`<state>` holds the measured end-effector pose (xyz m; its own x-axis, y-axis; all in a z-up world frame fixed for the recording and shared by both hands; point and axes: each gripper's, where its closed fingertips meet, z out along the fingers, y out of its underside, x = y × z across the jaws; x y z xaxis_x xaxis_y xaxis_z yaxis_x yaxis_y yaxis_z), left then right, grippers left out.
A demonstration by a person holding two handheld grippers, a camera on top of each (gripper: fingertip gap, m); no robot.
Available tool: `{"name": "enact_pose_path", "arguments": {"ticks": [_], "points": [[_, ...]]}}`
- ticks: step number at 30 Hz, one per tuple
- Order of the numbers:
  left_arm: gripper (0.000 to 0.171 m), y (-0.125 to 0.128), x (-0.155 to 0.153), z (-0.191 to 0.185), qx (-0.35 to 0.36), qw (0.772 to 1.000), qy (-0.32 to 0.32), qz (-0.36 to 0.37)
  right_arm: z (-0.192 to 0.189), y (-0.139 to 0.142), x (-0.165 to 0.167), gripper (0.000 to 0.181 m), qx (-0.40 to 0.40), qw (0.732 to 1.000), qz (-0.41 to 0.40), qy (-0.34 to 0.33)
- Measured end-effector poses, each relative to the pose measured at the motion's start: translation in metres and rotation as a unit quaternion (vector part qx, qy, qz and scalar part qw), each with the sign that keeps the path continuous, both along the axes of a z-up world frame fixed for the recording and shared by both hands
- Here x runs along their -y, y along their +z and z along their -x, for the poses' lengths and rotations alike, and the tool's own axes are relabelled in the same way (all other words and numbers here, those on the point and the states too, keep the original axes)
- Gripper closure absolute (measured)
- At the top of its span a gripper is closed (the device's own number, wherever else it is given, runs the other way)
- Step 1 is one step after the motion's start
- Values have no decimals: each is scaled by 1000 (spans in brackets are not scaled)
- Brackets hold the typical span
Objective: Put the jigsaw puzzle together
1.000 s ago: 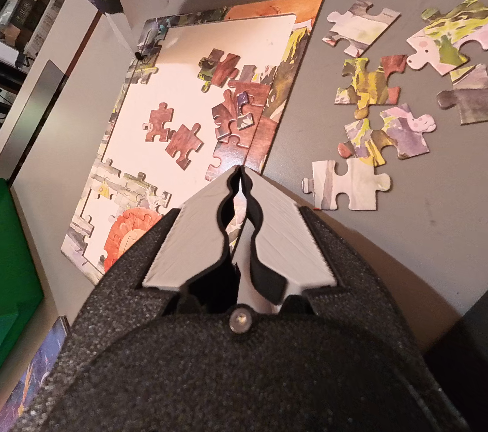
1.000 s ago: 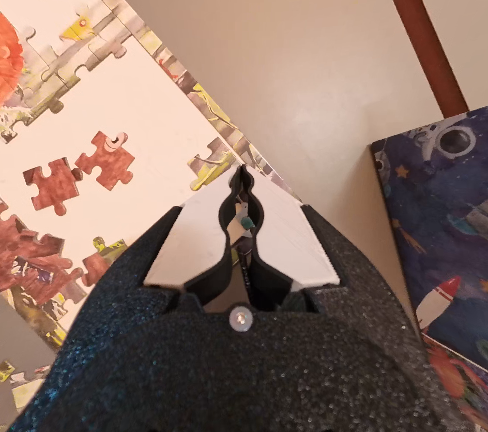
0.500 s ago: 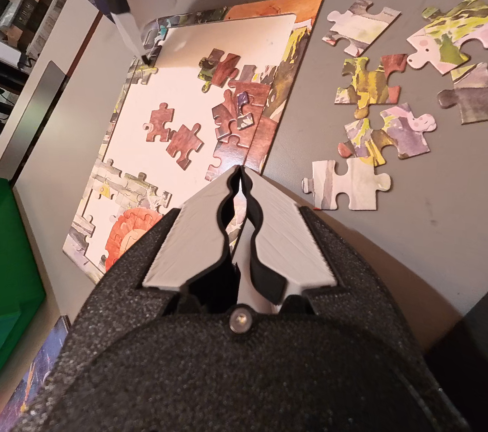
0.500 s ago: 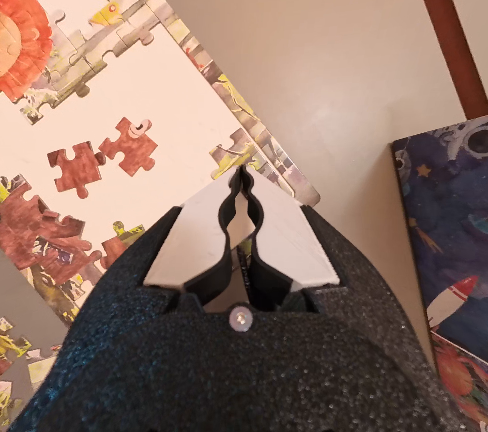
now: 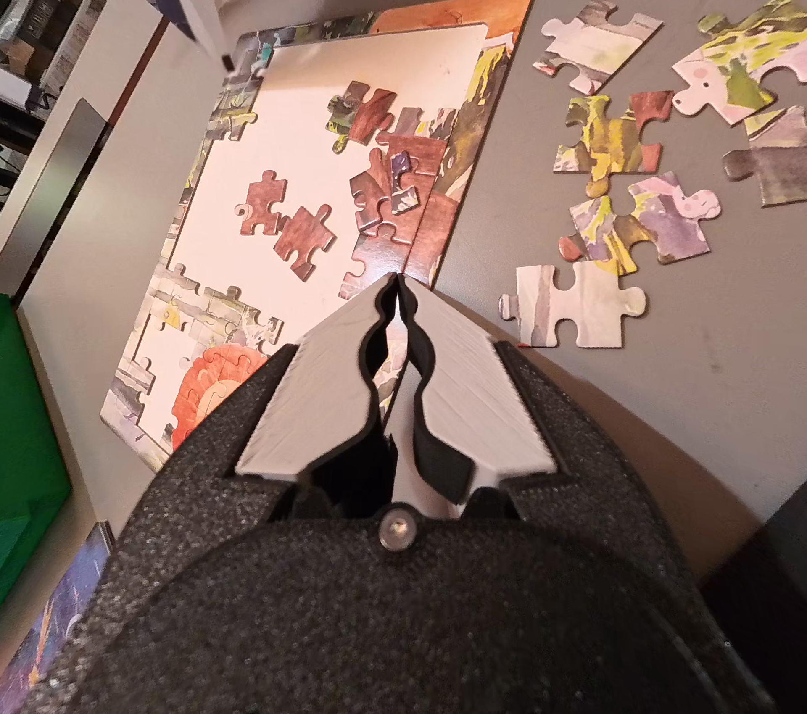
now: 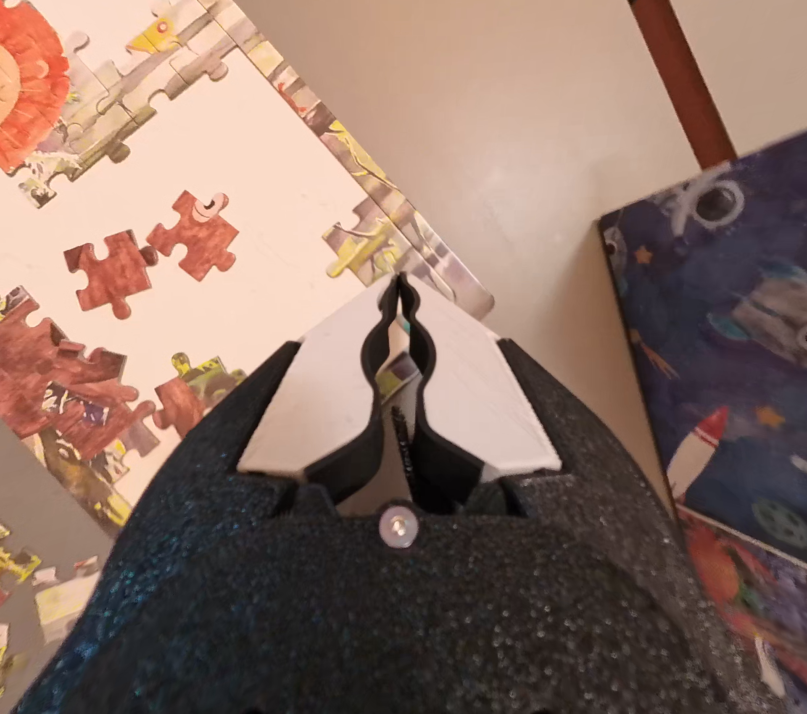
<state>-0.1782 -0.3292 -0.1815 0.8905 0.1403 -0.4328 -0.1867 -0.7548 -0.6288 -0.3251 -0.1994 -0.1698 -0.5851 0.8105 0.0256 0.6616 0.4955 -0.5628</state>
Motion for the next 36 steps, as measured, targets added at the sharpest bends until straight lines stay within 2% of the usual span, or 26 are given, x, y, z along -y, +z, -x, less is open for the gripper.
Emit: {"name": "enact_pose_path", "arguments": {"ticks": [2, 9, 14, 22, 26, 29, 33, 36], "points": [[171, 0, 0, 0, 1, 1000, 0, 0, -7, -2, -9, 181, 18, 1000, 3, -9], [171, 0, 0, 0, 1, 1000, 1, 0, 1, -12, -26, 181, -8, 999, -44, -31], [171, 0, 0, 0, 1, 1000, 1, 0, -6, -13, -19, 181, 11, 999, -28, -14], [171, 0, 0, 0, 2, 1000, 1, 0, -1, -12, -27, 181, 8, 999, -24, -37], [171, 0, 0, 0, 0, 1000, 0, 1, -15, -9, -10, 181, 27, 1000, -5, 0], [171, 0, 0, 0, -1, 1000, 1, 1, -10, -14, -18, 181, 23, 999, -34, -15], [171, 0, 0, 0, -3, 1000, 0, 2, -4, -13, -22, 181, 26, 999, -13, -39], [171, 0, 0, 0, -3, 1000, 0, 2, -7, 3, -21, 181, 2, 999, -3, -44]]}}
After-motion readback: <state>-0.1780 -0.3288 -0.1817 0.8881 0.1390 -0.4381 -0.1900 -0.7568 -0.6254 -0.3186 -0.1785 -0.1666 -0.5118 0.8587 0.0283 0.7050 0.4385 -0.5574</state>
